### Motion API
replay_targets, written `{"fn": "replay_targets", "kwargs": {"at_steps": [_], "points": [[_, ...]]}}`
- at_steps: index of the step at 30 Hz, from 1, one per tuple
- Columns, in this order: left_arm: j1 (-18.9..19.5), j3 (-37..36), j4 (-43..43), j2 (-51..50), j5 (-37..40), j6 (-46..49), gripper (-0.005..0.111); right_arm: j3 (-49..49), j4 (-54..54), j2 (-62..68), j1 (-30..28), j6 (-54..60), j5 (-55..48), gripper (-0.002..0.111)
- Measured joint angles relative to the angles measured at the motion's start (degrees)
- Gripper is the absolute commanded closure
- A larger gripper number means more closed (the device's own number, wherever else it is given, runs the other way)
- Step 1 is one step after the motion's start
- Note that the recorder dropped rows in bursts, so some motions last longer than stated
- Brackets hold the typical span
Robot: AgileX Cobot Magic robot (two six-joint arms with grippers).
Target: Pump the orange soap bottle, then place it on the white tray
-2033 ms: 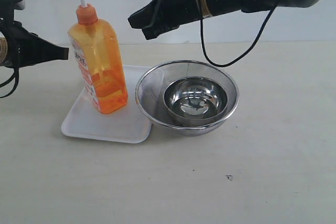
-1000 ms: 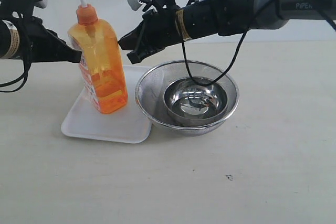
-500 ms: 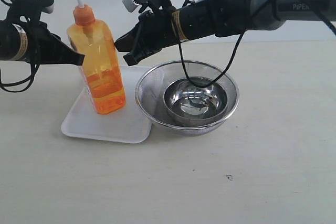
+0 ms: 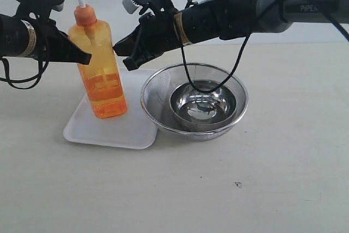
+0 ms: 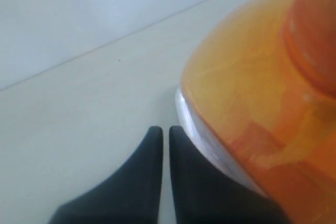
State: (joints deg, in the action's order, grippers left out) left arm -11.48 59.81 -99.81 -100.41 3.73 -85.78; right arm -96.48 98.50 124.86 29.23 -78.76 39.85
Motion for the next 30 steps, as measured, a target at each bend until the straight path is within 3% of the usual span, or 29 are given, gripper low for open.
{"fn": "replay_targets", "kwargs": {"at_steps": [30], "points": [[0.07, 0.06, 0.00, 0.00, -2.88, 1.99, 0.102, 0.00, 1.69, -0.36, 1.13, -2.49, -2.25, 0.109]]}}
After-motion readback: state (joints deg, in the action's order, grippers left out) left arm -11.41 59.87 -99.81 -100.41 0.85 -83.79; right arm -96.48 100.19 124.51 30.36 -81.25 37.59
